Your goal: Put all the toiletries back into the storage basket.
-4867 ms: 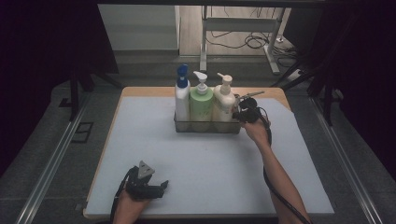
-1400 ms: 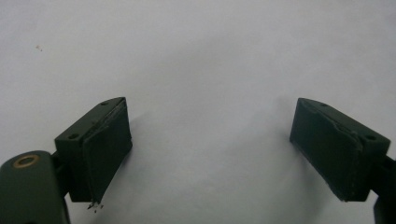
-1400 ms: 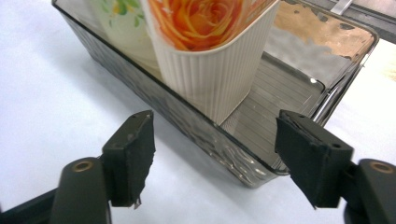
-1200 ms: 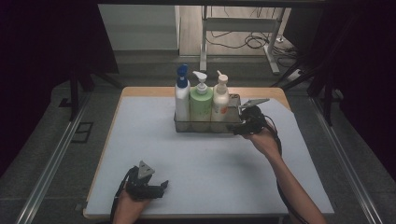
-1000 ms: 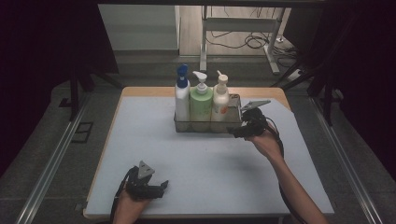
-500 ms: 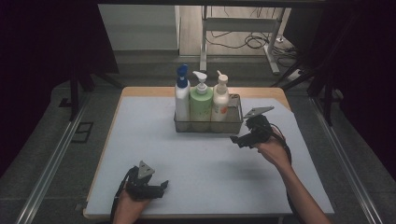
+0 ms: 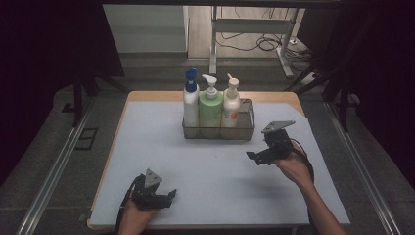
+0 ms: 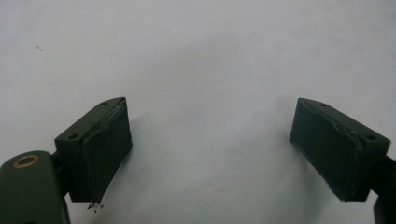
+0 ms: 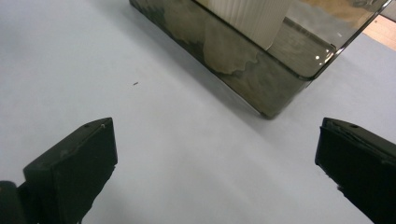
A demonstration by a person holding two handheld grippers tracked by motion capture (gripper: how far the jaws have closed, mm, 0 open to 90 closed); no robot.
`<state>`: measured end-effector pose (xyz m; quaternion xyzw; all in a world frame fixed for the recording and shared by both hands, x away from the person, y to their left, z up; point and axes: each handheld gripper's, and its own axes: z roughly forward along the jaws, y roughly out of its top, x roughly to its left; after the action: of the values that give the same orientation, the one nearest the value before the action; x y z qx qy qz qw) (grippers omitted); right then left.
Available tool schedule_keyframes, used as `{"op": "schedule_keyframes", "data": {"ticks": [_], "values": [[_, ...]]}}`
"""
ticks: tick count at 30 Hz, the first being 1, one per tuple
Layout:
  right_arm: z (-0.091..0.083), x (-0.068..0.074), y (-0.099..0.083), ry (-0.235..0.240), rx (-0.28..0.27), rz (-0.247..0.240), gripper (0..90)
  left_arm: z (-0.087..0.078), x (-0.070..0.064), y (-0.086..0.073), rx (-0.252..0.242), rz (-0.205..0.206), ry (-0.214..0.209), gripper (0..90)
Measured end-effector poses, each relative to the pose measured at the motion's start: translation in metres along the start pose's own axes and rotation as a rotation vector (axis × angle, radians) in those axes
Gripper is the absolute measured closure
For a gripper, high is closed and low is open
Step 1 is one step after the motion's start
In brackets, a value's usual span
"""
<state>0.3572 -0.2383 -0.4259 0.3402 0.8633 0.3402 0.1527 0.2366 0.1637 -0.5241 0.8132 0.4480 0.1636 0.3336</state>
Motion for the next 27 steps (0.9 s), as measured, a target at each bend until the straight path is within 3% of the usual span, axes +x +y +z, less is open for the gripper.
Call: {"op": "schedule_keyframes", "data": {"ticks": [11,27], "values": [[-0.006,0.011,-0.022,-0.005,0.004,-0.011,0.0,0.0,0.0,0.0,-0.001,0.0,0.0,12.2],[-0.002,0.021,-0.062,0.019,0.021,0.029,0.0,0.0,0.0,0.0,0.0,0.0,0.002,12.3]]}}
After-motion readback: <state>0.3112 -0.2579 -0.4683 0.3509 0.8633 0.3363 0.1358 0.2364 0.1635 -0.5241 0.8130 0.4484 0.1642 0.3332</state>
